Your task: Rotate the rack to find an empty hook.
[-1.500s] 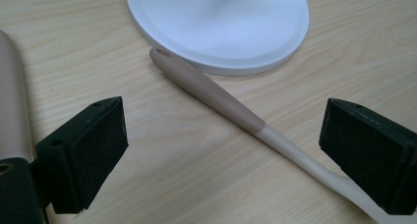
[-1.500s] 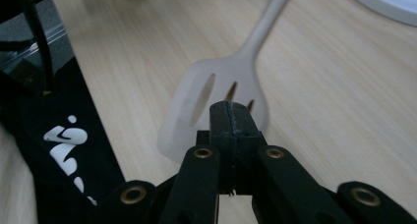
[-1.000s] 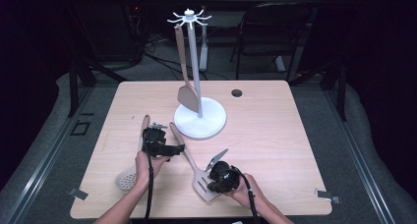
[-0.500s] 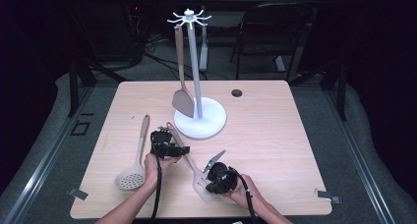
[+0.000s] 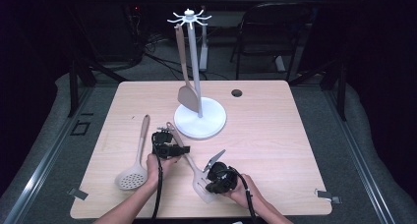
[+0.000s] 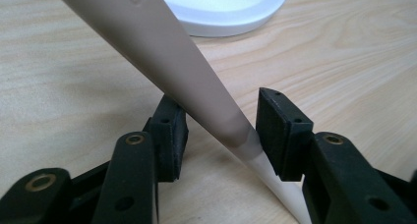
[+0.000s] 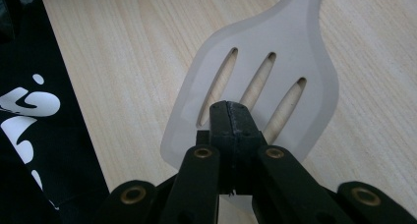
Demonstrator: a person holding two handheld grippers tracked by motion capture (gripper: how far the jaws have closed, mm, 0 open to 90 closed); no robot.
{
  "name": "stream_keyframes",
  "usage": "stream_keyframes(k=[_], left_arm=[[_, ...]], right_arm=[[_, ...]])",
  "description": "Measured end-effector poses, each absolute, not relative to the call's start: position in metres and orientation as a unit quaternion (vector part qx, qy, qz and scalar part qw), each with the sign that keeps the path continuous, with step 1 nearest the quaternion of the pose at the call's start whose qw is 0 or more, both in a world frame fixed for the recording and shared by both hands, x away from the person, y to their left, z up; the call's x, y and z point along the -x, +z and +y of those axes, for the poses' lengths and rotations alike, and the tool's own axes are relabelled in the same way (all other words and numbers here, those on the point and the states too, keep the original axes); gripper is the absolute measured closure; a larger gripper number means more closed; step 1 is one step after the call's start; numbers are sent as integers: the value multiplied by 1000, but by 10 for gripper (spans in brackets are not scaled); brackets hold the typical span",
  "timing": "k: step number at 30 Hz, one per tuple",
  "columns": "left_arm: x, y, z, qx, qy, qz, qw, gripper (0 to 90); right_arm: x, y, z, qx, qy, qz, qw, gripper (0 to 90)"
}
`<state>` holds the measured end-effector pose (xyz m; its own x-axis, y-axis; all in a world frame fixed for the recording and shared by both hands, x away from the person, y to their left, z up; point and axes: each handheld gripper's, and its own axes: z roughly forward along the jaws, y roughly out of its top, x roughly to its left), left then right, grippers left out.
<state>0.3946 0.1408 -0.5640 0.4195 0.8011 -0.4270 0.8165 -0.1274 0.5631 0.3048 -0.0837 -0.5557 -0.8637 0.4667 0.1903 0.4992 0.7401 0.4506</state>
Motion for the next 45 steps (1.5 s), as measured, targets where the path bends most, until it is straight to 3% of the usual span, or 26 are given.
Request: stream_keyframes(k=[20, 22, 28, 35, 41, 45], left_arm=[[-379, -540, 148, -728, -22, 516, 451, 663], [-378, -538, 148, -726, -21, 511, 459, 671], [-375, -532, 148, -725, -22, 499, 474, 689], [-374, -529, 147, -722, -25, 491, 486, 701], [-370, -524, 146, -725, -19, 481, 492, 708], [-368, -521, 145, -729, -13, 473, 494, 710]], right_arm=[[-306, -551, -86, 264, -251, -930, 43, 898], [-306, -550, -86, 265, -252, -929, 52, 846], [-304, -543, -87, 266, -258, -928, 42, 802], [-308, -531, -90, 279, -277, -919, 5, 727], [-314, -528, -86, 300, -284, -910, -26, 590], [-316, -521, -82, 302, -302, -903, -45, 552]])
